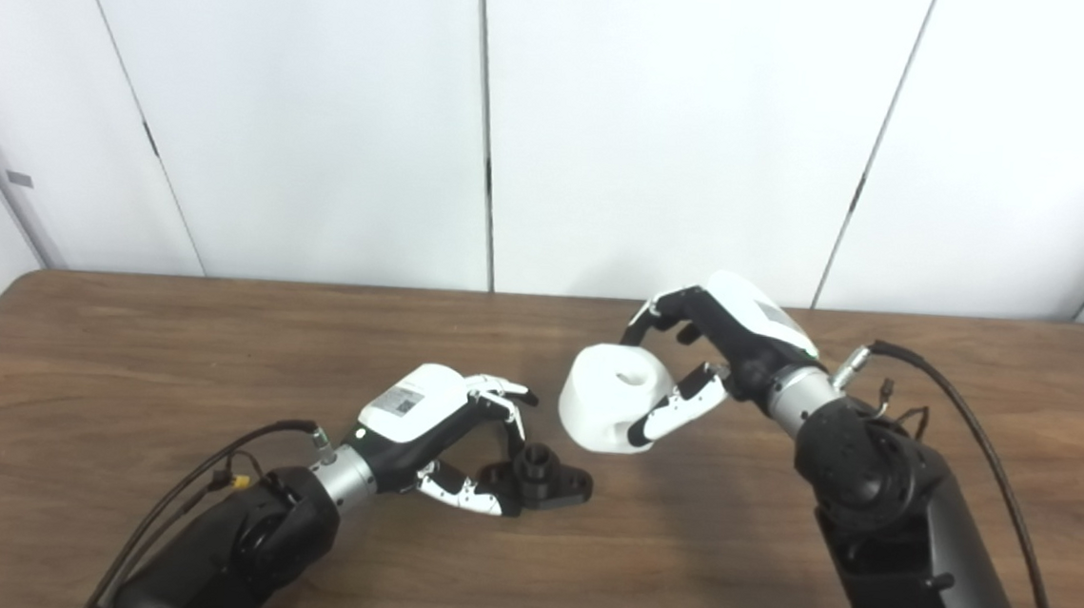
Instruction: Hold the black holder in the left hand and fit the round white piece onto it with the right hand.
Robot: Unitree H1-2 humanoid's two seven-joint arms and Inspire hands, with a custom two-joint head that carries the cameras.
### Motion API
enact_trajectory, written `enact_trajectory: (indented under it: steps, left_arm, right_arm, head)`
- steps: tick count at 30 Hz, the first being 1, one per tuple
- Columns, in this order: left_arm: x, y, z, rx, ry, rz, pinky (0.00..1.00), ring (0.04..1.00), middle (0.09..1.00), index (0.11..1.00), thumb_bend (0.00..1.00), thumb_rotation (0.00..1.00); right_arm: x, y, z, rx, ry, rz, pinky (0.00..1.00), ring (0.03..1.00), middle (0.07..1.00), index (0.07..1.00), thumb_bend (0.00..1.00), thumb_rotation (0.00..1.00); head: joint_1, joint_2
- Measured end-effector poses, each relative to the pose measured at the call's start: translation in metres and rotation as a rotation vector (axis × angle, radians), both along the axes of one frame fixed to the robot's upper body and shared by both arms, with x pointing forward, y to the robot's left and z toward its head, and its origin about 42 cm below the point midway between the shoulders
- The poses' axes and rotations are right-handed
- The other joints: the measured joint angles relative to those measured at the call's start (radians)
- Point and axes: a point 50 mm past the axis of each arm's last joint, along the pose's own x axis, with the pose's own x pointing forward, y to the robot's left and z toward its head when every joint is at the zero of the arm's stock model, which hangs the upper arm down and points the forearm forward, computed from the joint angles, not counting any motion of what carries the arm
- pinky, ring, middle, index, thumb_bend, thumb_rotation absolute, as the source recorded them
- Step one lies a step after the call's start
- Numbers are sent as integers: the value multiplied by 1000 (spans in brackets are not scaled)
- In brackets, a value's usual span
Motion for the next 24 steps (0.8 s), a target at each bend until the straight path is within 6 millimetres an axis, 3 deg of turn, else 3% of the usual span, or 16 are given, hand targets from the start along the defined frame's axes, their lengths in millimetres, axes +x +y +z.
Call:
enact_trajectory:
  steps: [24]
  left_arm:
    - [-1,-7,2,11,-7,3,684,842,823,484,522,77]
  right_arm:
    - [-4,30,1,-11,-1,88,713,772,749,481,523,131]
  head:
    - [32,20]
